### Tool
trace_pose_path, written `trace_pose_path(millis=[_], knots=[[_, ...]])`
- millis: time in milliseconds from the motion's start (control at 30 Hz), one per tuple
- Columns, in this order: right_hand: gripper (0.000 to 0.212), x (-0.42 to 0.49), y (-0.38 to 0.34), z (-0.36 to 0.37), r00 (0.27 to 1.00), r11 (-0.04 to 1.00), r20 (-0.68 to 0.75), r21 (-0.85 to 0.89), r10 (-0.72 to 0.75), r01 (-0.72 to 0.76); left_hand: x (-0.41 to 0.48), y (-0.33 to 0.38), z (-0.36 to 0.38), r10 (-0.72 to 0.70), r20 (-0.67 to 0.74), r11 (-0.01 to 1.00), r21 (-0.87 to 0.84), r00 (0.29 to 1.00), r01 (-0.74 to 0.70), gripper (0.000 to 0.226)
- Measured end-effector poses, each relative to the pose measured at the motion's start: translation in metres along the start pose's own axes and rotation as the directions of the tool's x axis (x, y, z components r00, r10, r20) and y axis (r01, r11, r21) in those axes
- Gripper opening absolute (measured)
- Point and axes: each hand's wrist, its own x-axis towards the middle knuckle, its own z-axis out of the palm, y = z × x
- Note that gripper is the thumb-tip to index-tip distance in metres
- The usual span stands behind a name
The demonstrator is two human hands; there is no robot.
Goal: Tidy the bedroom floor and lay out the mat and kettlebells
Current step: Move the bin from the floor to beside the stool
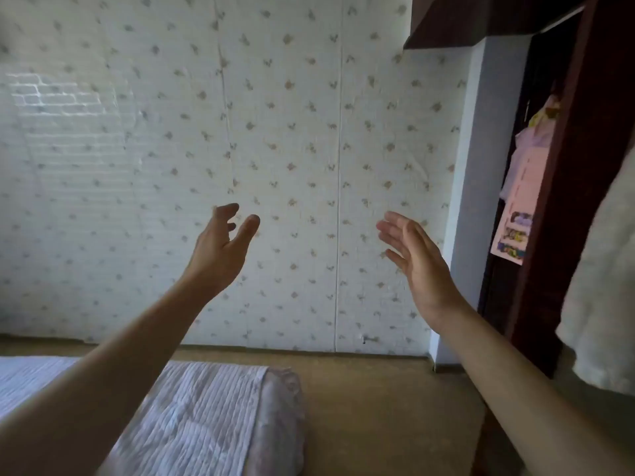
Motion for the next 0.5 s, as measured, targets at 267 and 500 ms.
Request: trace_pose_path(millis=[267, 500], knots=[[0.049, 0.122, 0.077, 0.028, 0.998, 0.996, -0.040, -0.059, 0.057, -0.060, 0.124, -0.090, 0.036, -0.040, 0.011, 0.991, -0.126, 0.999, 0.041, 0.062], [0.036, 0.216, 0.165, 0.035, 0.989, 0.990, -0.060, -0.027, 0.134, -0.136, 0.200, -0.168, 0.094, -0.161, 0.062, 0.959, -0.227, 0.985, 0.171, 0.072]])
